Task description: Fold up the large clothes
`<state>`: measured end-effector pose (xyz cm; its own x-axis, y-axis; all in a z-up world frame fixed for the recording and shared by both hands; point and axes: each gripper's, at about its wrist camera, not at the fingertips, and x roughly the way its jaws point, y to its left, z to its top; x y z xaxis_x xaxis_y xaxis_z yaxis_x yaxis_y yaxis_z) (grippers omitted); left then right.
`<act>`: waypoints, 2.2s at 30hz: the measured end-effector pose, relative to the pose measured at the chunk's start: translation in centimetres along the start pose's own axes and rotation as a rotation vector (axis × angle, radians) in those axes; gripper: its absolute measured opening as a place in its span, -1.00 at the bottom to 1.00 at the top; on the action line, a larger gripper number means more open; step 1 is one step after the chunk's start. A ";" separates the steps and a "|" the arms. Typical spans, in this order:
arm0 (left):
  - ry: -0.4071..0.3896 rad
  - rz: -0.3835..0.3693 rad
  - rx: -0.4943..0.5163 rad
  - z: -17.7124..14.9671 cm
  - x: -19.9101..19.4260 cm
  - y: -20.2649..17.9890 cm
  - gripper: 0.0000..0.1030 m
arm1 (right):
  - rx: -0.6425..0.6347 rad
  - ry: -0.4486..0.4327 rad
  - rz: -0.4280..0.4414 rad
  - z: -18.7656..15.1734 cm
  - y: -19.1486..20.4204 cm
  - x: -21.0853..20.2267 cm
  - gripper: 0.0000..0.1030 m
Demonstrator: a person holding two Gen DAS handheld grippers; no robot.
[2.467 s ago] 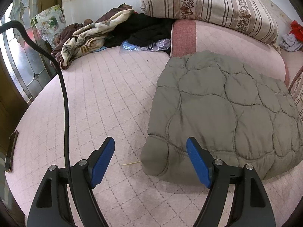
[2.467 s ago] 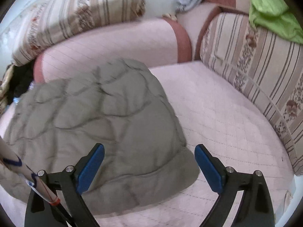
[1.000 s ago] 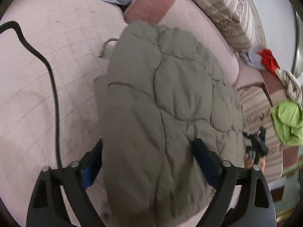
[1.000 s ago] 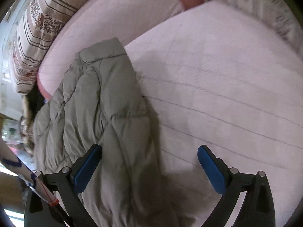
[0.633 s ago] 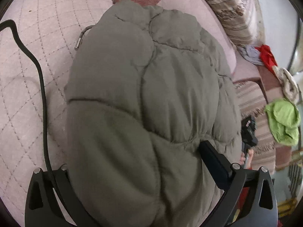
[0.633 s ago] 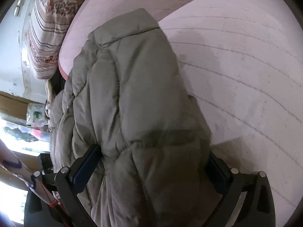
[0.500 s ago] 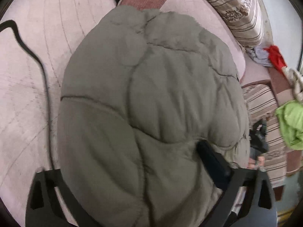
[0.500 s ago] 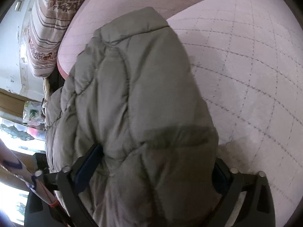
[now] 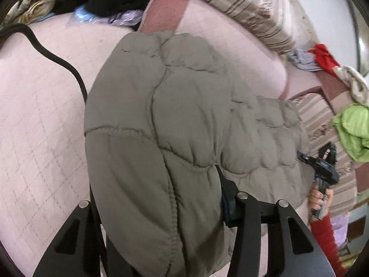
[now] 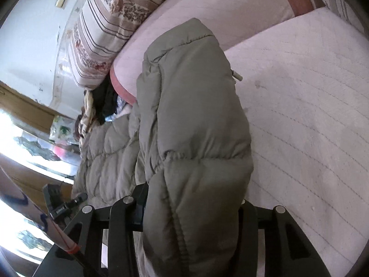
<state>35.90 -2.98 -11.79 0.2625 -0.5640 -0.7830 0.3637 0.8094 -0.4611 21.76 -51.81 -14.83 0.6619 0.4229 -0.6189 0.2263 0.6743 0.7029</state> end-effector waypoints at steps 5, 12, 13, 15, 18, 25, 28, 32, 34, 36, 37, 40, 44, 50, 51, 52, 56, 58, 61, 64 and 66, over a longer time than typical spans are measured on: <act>0.015 0.020 -0.112 -0.2 2.8 2.4 0.39 | 0.108 0.005 -0.066 -0.8 -3.6 2.6 0.40; -0.046 -0.004 -0.145 -0.2 -2.8 2.8 0.39 | 0.194 -0.066 -0.120 -1.1 -4.4 -0.2 0.57; -0.068 0.006 -0.152 -0.2 -4.0 2.8 0.39 | 0.182 -0.095 -0.150 -1.2 -4.0 -1.3 0.57; -0.102 0.030 -0.169 -0.1 -5.4 3.0 0.39 | 0.147 -0.166 -0.228 -1.4 -3.0 -3.7 0.59; -0.146 0.087 -0.179 -0.4 -7.2 2.7 0.39 | 0.043 -0.234 -0.341 -2.1 0.3 -6.7 0.59; -0.164 0.268 -0.066 -3.3 -7.1 -0.9 0.39 | -0.306 -0.294 -0.536 -5.8 10.9 -6.3 0.59; -0.175 0.335 -0.017 -4.7 -5.9 -1.8 0.39 | -0.367 -0.280 -0.531 -7.2 13.2 -4.2 0.59; -0.170 0.399 -0.005 -5.4 -3.4 -1.1 0.39 | -0.438 -0.206 -0.546 -8.7 14.2 0.8 0.59; -0.162 0.398 -0.017 -5.3 -2.0 -0.1 0.39 | -0.421 -0.189 -0.591 -8.6 13.6 3.5 0.59; -0.164 0.382 -0.033 -5.2 -1.2 0.6 0.45 | -0.387 -0.176 -0.641 -8.3 12.3 5.6 0.59; -0.168 0.376 -0.039 -5.1 -0.9 0.9 0.48 | -0.366 -0.171 -0.648 -8.1 11.7 6.3 0.59; -0.177 0.359 -0.042 -4.2 0.1 1.4 0.59 | -0.286 -0.196 -0.635 -7.0 9.6 7.6 0.78; -0.194 0.345 -0.055 -3.1 1.3 1.8 0.69 | -0.242 -0.192 -0.623 -5.2 7.9 8.8 0.92; -0.286 0.426 0.014 -3.6 -0.2 -0.3 0.64 | -0.269 -0.208 -0.689 -5.4 10.0 8.6 0.78; -0.319 0.454 0.034 -4.0 -1.0 -1.0 0.64 | -0.279 -0.215 -0.682 -5.9 11.0 7.8 0.75; -0.348 0.478 0.050 -4.4 -1.8 -1.6 0.64 | -0.292 -0.236 -0.662 -7.0 12.1 6.1 0.75; -0.522 0.569 0.123 -8.5 -6.4 -5.1 0.64 | -0.307 -0.312 -0.576 -12.2 13.6 0.0 0.78; -0.583 0.593 0.109 -10.4 -8.3 -7.3 0.64 | -0.318 -0.352 -0.561 -15.1 12.4 -2.6 0.79; -0.599 0.579 0.101 -12.7 -9.7 -10.8 0.64 | -0.336 -0.437 -0.645 -18.2 9.4 -5.2 0.79; -0.606 0.639 0.117 -15.1 -9.7 -15.7 0.64 | -0.320 -0.503 -0.705 -18.7 6.9 -7.3 0.79; -0.600 0.651 0.119 -15.5 -9.0 -18.4 0.64 | -0.316 -0.512 -0.699 -18.2 6.2 -8.8 0.79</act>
<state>12.98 -10.24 -2.72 0.8608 -0.0160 -0.5087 0.0605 0.9956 0.0711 4.31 -40.30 -11.41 0.7002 -0.4116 -0.5833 0.5379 0.8414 0.0520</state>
